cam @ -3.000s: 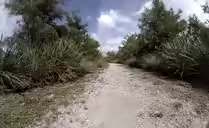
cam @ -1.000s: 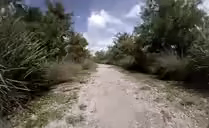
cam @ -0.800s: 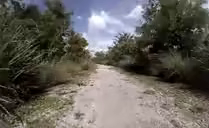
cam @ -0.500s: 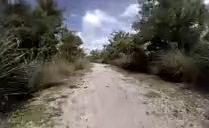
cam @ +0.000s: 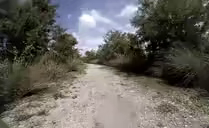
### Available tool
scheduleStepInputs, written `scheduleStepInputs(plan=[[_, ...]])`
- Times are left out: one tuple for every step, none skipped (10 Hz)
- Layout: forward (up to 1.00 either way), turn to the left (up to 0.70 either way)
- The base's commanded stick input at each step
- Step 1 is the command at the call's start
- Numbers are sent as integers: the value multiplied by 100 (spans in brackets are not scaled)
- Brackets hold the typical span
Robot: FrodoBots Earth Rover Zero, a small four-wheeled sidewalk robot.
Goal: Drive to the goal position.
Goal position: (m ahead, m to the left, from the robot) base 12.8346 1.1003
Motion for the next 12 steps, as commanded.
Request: scheduleStepInputs(plan=[[83, 0], [83, 0], [83, 0], [83, 0], [83, 0], [83, 0], [83, 0], [83, 0], [83, 0], [83, 0], [84, 0], [84, 0]])
